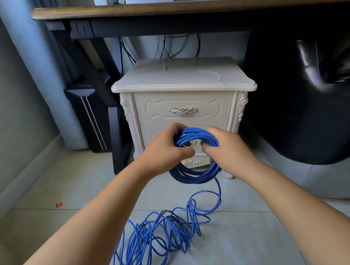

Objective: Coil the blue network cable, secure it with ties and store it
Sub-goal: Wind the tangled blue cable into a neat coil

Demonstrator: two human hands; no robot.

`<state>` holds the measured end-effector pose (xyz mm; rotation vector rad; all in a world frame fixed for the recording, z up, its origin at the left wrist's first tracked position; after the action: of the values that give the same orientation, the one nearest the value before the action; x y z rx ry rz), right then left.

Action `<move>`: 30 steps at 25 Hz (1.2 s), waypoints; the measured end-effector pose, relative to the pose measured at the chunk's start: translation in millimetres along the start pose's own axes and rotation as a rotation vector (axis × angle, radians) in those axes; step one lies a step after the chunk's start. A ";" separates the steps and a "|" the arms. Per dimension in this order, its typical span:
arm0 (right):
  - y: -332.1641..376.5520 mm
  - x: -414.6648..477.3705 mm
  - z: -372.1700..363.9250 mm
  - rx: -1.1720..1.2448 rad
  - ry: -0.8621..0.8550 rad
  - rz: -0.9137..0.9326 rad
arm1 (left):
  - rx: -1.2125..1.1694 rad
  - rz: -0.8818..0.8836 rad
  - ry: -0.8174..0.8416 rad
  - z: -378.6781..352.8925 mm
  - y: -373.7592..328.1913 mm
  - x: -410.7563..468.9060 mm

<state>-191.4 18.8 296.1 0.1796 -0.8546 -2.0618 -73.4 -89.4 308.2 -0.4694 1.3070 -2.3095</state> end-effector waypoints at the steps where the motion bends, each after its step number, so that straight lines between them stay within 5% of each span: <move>1: 3.9 -1.1 -1.3 -0.099 0.020 0.031 | 0.125 -0.025 -0.033 -1.8 -0.2 0.7; 4: 16.3 -5.4 -0.7 -0.214 -0.003 0.113 | 0.276 -0.081 -0.147 -3.3 0.6 2.9; 7: 12.7 -5.7 2.7 0.128 0.041 0.050 | 0.235 -0.117 -0.231 -0.1 0.3 6.2; 10: 5.3 -7.7 2.6 0.495 0.279 -0.034 | 0.003 -0.063 -0.352 4.9 4.9 8.8; 13: 3.1 -12.8 -1.6 0.588 0.419 -0.078 | -0.261 0.046 -0.427 7.9 12.5 9.5; 19: 12.5 -12.0 -16.1 0.667 0.276 -0.103 | -0.621 0.242 -0.522 1.8 18.2 7.3; 23: 9.9 -4.4 -10.5 0.629 0.000 -0.222 | -0.785 0.320 -0.402 -13.7 14.6 5.2; 27: 0.7 -4.1 4.9 0.554 -0.015 -0.233 | -0.827 0.312 -0.194 -25.1 7.2 -1.3; 30: -2.0 -2.6 16.8 0.382 -0.019 -0.139 | -0.643 0.289 -0.098 -17.2 8.0 -1.4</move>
<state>-198.2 30.1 307.0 0.4376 -1.2749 -2.0100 -79.0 -80.1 292.6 -0.5378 1.9150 -1.5840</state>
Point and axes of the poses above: each hand's wrist, its own x-axis towards the middle knuckle, its own z-axis out of the back of the hand, y = z × x, the point moved 3 cm from there along x, towards the middle knuckle, and after that the axes turned 1 degree about y, right-handed, at the moved point
